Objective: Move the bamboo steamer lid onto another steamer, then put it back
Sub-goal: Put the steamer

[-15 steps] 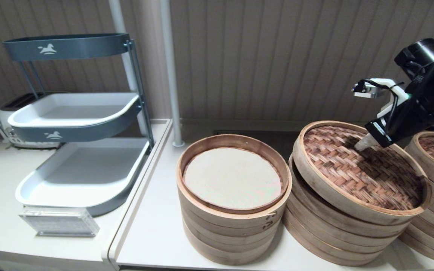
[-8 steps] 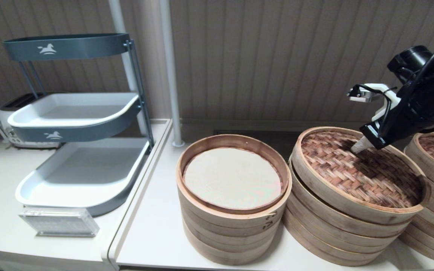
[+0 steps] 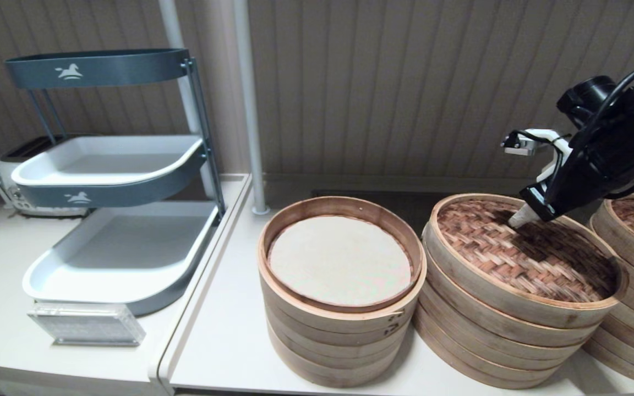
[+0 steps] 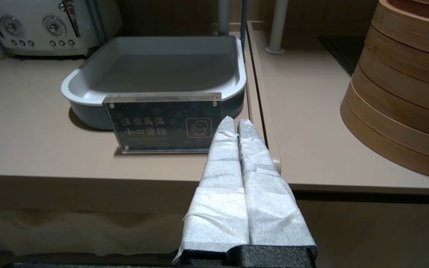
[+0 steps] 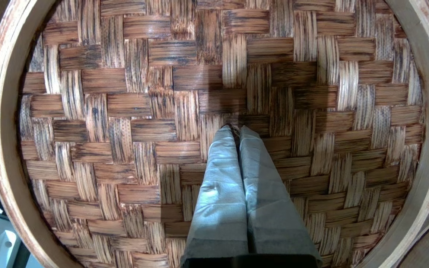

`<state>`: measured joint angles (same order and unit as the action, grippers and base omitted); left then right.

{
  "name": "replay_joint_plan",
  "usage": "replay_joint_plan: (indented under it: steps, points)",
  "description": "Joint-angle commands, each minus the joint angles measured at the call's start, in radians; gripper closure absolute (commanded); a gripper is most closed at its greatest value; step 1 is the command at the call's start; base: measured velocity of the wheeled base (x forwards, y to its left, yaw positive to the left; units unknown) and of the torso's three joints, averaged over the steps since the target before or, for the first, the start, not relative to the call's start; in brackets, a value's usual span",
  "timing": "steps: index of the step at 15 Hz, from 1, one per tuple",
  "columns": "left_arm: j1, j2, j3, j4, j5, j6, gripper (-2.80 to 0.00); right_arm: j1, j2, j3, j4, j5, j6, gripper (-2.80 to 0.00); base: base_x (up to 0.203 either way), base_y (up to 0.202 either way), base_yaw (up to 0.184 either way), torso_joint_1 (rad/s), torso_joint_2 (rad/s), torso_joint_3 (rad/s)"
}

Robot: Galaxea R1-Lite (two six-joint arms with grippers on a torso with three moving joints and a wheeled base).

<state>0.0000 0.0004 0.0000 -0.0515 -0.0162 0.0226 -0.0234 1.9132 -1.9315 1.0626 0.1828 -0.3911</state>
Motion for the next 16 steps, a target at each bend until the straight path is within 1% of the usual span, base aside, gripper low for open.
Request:
replay_joint_plan:
  steps: [1, 9, 10, 16]
  points:
    - [0.000, 0.000, 0.028, -0.001, -0.001, 0.000, 0.00, 0.002, 0.005, 0.002, 0.007, 0.001, -0.002, 0.00, 0.000, 0.000, 0.000, 0.000, 0.00, 0.000]
    - [0.000, 0.000, 0.028, -0.001, -0.001, 0.000, 0.00, 0.002, 0.004, 0.009, 0.003, 0.001, 0.003, 0.00, 0.000, 0.000, 0.000, 0.000, 0.00, 0.000]
    - [0.000, 0.000, 0.028, -0.001, 0.001, 0.000, 0.00, 0.002, 0.000, 0.008, 0.002, 0.001, 0.003, -2.80, 0.000, 0.000, 0.000, 0.000, 0.00, 0.000]
    - [0.000, 0.000, 0.028, -0.001, 0.001, 0.000, 0.00, 0.002, -0.027, 0.008, -0.004, 0.003, 0.006, -2.80, 0.000, 0.000, 0.000, 0.000, 0.00, 0.000]
